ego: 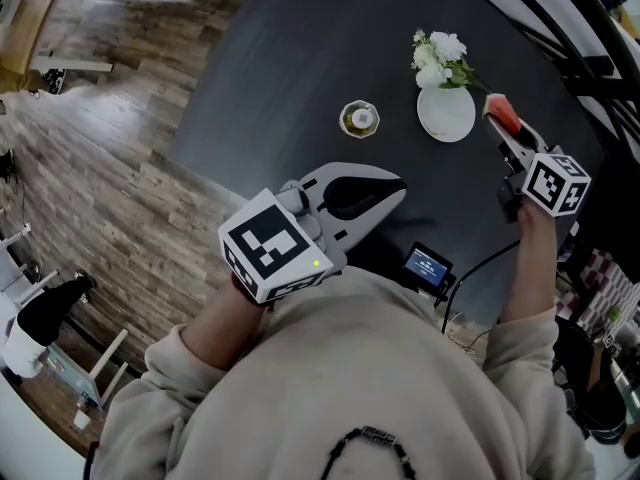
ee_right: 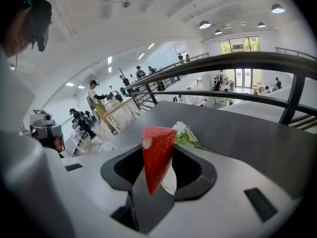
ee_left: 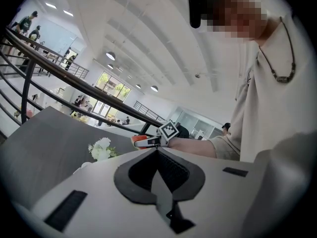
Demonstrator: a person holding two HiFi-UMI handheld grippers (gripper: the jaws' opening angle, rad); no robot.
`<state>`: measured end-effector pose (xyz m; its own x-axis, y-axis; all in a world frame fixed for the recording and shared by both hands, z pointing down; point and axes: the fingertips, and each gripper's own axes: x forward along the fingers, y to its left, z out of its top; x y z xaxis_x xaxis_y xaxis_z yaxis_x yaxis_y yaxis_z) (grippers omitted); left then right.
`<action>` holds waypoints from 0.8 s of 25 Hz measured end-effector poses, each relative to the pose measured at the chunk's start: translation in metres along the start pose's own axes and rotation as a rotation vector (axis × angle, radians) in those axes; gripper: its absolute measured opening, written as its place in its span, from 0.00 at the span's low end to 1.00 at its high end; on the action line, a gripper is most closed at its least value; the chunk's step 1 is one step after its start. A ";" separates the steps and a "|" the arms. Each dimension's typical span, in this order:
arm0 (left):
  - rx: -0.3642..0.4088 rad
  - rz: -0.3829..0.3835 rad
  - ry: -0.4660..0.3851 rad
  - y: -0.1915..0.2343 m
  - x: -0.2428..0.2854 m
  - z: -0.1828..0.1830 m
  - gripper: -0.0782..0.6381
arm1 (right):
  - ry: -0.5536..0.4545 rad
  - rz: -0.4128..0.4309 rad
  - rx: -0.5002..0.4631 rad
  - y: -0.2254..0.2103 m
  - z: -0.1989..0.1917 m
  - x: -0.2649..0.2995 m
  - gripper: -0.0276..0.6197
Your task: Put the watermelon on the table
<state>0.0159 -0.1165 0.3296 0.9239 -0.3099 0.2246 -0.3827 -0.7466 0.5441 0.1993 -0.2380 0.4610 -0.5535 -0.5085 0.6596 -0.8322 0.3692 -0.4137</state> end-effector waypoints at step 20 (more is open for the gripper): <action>-0.038 0.036 -0.011 0.006 -0.014 -0.010 0.11 | 0.207 -0.081 -0.032 -0.050 -0.080 0.078 0.32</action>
<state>0.0011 -0.1108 0.3378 0.9092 -0.3427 0.2364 -0.4156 -0.7118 0.5662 0.2005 -0.2347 0.5835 -0.4637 -0.3679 0.8060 -0.8702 0.3601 -0.3362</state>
